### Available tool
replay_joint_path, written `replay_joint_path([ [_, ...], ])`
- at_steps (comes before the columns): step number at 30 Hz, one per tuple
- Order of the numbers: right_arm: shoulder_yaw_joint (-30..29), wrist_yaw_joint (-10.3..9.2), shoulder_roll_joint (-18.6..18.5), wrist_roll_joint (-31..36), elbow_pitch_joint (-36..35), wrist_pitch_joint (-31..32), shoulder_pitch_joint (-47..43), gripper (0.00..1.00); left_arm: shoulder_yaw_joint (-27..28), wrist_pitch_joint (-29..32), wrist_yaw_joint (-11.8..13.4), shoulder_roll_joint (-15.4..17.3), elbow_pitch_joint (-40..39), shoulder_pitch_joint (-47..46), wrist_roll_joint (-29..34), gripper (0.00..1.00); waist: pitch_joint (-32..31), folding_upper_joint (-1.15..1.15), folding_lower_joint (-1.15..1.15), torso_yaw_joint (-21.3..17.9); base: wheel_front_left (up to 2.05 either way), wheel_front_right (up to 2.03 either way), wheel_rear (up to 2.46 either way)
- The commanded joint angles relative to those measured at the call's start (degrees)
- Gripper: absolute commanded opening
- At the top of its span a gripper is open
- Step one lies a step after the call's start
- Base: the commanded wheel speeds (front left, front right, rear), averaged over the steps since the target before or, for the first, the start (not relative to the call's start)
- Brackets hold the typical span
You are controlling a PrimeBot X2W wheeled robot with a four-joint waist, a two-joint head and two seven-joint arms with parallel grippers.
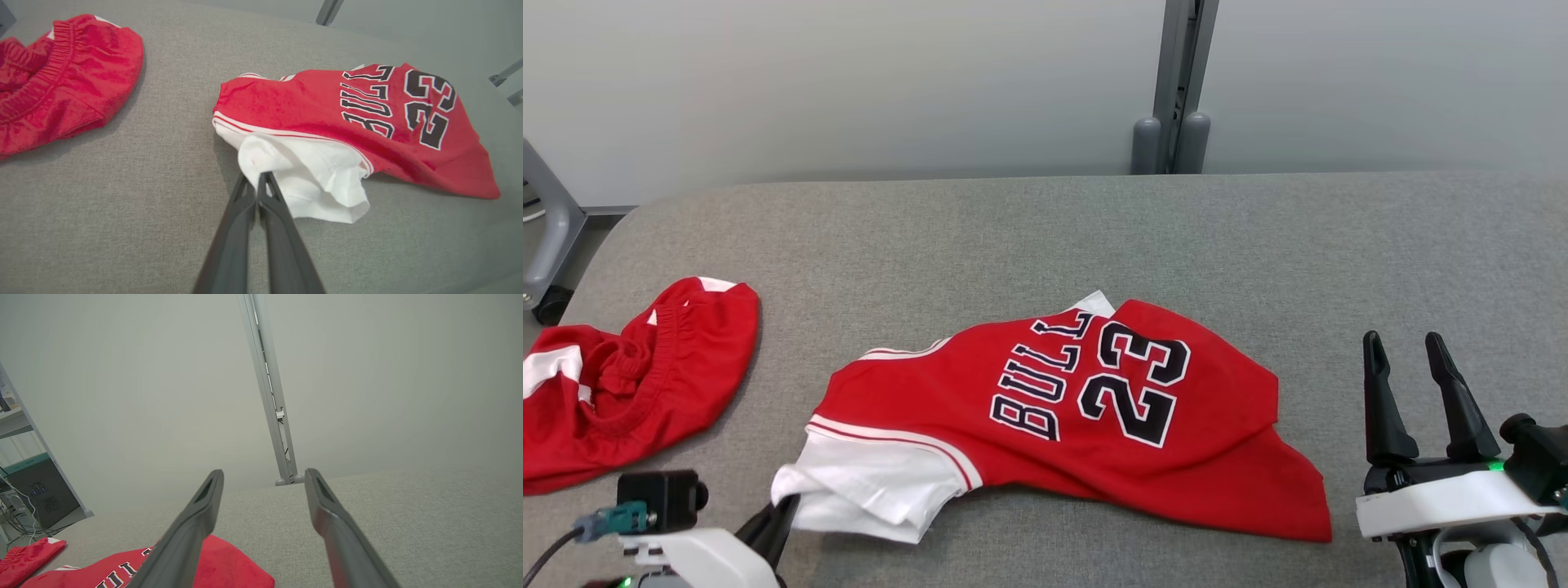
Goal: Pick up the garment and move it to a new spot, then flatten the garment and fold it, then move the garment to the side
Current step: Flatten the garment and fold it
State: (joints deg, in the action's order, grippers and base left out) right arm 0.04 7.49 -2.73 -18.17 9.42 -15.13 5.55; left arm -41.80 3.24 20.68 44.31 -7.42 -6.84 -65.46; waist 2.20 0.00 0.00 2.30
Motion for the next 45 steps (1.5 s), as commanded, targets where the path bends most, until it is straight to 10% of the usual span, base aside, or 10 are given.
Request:
replay_joint_path([
  [1,-0.33,0.01,-0.33,0.34,-0.25,-0.02,0.33,1.00,0.47,-0.70,0.56,0.32,0.57,1.83,-1.07,0.00,0.28,0.00,0.00,0.07,0.00,0.00,0.00],
  [6,-0.55,0.01,-0.33,0.99,0.14,-0.02,0.74,1.00,-0.03,-1.54,-0.42,-1.30,4.12,5.08,-3.12,0.04,0.84,0.00,0.00,-0.15,0.00,0.00,0.00],
  [7,-0.49,0.01,-0.32,1.05,0.42,-0.01,0.66,1.00,-0.51,-1.37,-0.77,-1.55,5.28,5.43,-3.20,0.36,0.94,0.00,0.00,-0.17,0.00,0.00,0.00],
  [8,-0.49,0.01,-0.32,1.05,0.42,-0.01,0.66,1.00,-0.51,-1.37,-0.77,-1.55,5.28,5.43,-3.20,0.36,0.94,0.00,0.00,-0.17,0.00,0.00,0.00],
  [9,-0.34,0.01,-0.31,1.13,0.66,-0.01,0.67,1.00,-0.85,-0.85,-0.99,-1.89,6.50,5.76,-3.61,0.93,1.00,0.00,0.00,-0.21,0.00,0.00,0.00],
  [10,-0.27,0.01,-0.32,1.21,0.79,-0.02,0.80,1.00,-1.73,0.05,-1.32,-2.07,7.59,6.00,-3.71,1.00,1.04,0.00,0.00,-0.28,0.00,0.00,0.00],
  [21,-2.24,0.01,-0.83,2.25,0.18,-0.02,-0.20,1.00,2.75,-8.05,4.14,0.97,9.55,3.54,1.29,1.00,0.63,0.00,0.00,-0.32,0.00,0.00,0.00],
  [31,-1.93,0.01,-0.80,1.02,-4.98,-0.02,-0.27,1.00,13.12,-18.39,6.89,-3.18,4.37,3.18,10.47,1.00,-1.65,0.00,0.00,-1.55,0.00,0.00,0.00],
  [45,2.55,0.01,-2.14,1.70,-4.50,-0.02,-4.25,1.00,29.76,-18.37,-3.53,-20.90,3.93,12.20,34.77,1.00,-2.14,0.00,0.00,-2.26,0.00,0.00,0.00],
])
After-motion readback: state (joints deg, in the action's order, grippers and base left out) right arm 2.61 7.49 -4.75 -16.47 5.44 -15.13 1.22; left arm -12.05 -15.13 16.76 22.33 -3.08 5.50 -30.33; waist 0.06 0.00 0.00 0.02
